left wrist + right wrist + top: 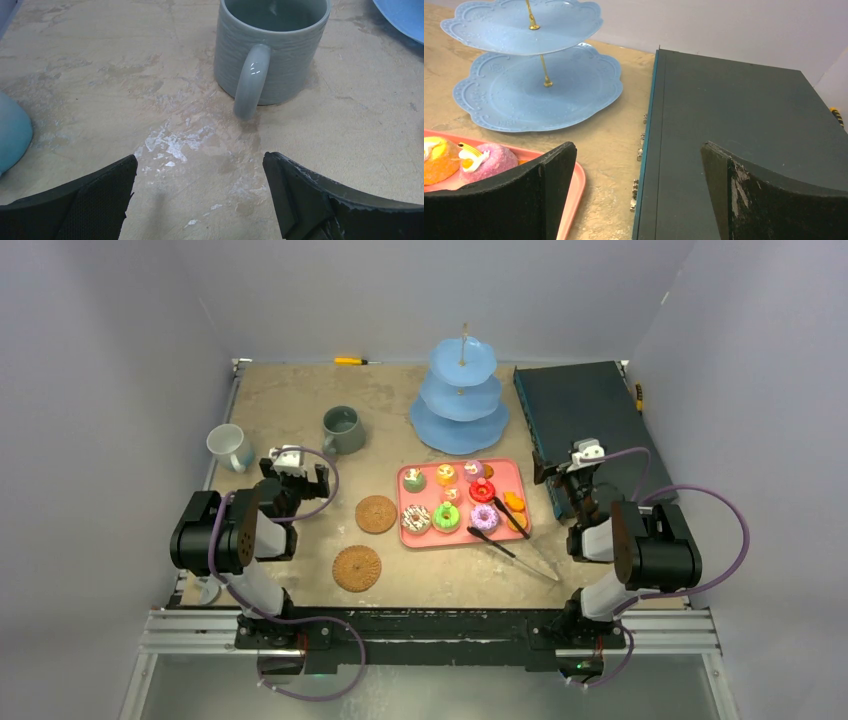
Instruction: Serve the afternoon tea
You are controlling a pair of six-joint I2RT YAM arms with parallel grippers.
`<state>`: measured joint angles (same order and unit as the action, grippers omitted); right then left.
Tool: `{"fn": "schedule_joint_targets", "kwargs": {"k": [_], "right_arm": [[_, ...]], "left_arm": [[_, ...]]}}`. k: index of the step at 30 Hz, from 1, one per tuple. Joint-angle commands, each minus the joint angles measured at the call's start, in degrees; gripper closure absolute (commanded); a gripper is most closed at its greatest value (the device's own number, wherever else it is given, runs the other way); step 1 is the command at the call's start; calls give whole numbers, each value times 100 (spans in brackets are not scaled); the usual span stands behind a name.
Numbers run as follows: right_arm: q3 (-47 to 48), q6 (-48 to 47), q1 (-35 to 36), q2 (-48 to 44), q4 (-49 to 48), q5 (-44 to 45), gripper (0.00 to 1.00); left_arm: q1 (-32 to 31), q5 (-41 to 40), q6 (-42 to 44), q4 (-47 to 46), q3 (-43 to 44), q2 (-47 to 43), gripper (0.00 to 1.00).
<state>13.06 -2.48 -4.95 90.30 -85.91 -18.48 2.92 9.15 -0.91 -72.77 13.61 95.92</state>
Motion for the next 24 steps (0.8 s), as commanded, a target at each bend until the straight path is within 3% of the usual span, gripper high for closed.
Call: {"fn": "schedule_joint_targets", "kwargs": {"k": [1,14,16,18,21,24], "right_arm": [[135,31,-19,-59,-438,134,2],[256,114,108,-172,-48,539,2],[774,148,117,-518,1240,860,2],[1350,194,122,-885,2365,951,2],[1193,751,135,-1539,2111,996,2],[726,1699,135,-2059,1452,782,2]], "left_arm": [[-35,-11,-87,-315,81,-41,1],[9,198,-98,-382,46,-105,1],[32,262,-110,362,231,-536,1],[41,35,-170,1713,704,-1309,1],[45,-182,-138,3040,1277,-1971,1],[49,-382,-128,4578,1981,-2045,1]]}}
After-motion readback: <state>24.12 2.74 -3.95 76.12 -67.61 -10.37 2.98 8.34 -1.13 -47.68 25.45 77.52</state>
